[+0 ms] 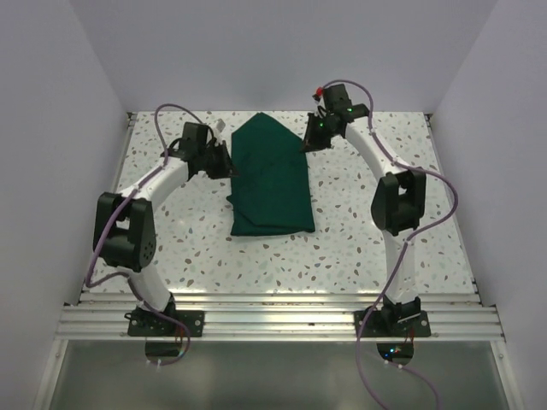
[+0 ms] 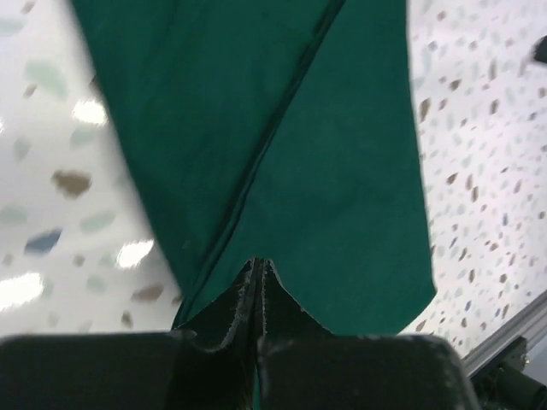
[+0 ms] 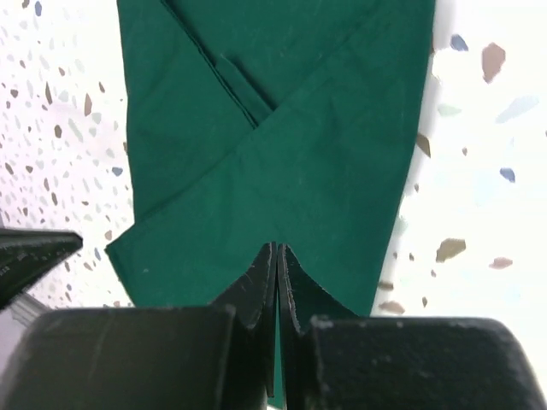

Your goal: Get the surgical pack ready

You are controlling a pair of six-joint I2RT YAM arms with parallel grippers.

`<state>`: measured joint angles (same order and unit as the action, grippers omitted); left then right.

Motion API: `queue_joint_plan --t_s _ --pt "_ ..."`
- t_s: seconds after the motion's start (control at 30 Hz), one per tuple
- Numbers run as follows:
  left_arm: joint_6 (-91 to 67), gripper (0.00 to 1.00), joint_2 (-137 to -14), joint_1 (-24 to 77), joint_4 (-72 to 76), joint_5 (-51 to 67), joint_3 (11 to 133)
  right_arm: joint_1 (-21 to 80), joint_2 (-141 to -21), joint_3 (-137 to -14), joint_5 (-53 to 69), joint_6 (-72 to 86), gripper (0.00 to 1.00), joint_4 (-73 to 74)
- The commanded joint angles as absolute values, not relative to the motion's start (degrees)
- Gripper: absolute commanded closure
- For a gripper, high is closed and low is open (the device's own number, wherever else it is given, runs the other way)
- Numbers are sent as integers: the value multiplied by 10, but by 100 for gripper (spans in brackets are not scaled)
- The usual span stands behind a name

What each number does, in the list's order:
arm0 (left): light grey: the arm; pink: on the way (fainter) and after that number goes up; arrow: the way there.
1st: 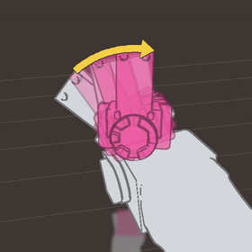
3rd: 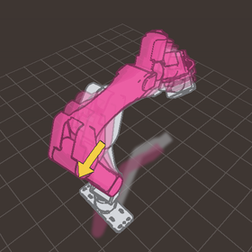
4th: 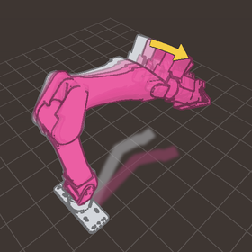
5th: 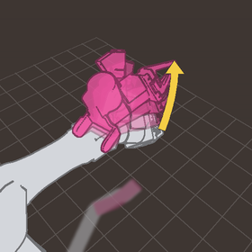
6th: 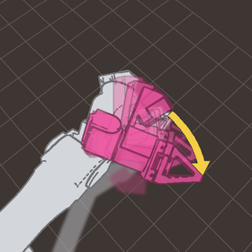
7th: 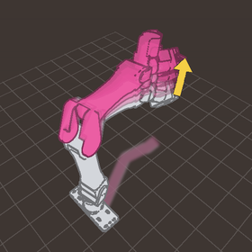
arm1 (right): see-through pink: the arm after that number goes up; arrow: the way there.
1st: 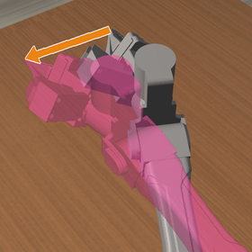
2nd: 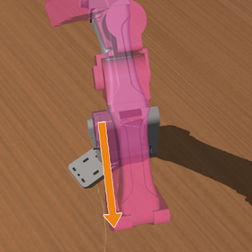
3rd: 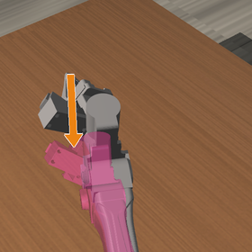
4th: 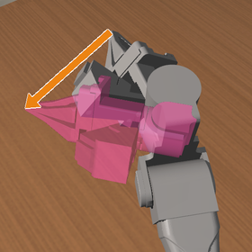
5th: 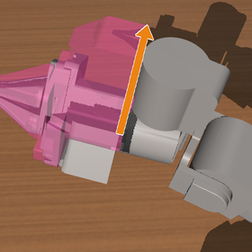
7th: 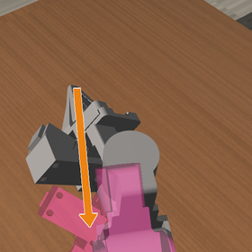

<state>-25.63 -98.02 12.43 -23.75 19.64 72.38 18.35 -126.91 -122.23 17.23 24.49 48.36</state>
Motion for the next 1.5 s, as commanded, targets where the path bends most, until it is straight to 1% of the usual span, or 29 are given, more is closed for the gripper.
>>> queue_joint_plan --t_s 0.0,0.03,0.07,0.23,0.3,0.37,0.4,0.5,0.6,0.73,0.77,0.87,1.0,1.1,1.27,1.37,1.47 --pt "-279 100 -1040 126 -102 300 789 205 -1304 -1234 221 202 100 434" --pt "-276 100 -1087 126 -108 312 811 200 -1310 -1228 249 205 100 427" --pt "-276 100 -1109 126 -116 329 850 196 -1313 -1220 268 207 100 404" --pt "-287 100 -1207 127 -93 390 897 179 -1326 -1143 402 264 100 312" --pt "-293 100 -1229 127 -97 423 917 178 -1334 -1122 412 266 100 319" --pt "-292 100 -1242 127 -93 432 909 176 -1339 -1098 434 263 100 313" --pt "-287 100 -1243 127 -103 427 906 175 -1339 -1066 438 261 100 305" --pt "-263 100 -1256 127 -136 409 902 171 -1353 -1046 439 265 100 285" --pt "-243 100 -1280 127 -155 390 904 168 -1396 -1072 458 263 100 287" --pt "-221 100 -1296 124 -178 373 925 168 -1411 -1112 439 251 100 322" --pt "-213 100 -1297 125 -203 368 934 167 -1398 -1116 443 245 100 336" --pt "-196 100 -1262 124 -203 345 932 166 -1338 -1097 439 255 100 324" --pt "-182 100 -1209 123 -210 316 931 165 -1297 -1074 438 268 100 309" --pt "-185 100 -1205 123 -202 318 930 164 -1325 -1099 445 274 100 312" --pt "-196 100 -1236 119 -202 312 915 162 -1375 -1124 439 276 100 318" --pt "-207 100 -1257 101 -190 314 871 153 -1398 -1108 427 269 100 318" --pt "-207 100 -1267 84 -188 287 836 141 -1405 -1086 415 265 100 309"
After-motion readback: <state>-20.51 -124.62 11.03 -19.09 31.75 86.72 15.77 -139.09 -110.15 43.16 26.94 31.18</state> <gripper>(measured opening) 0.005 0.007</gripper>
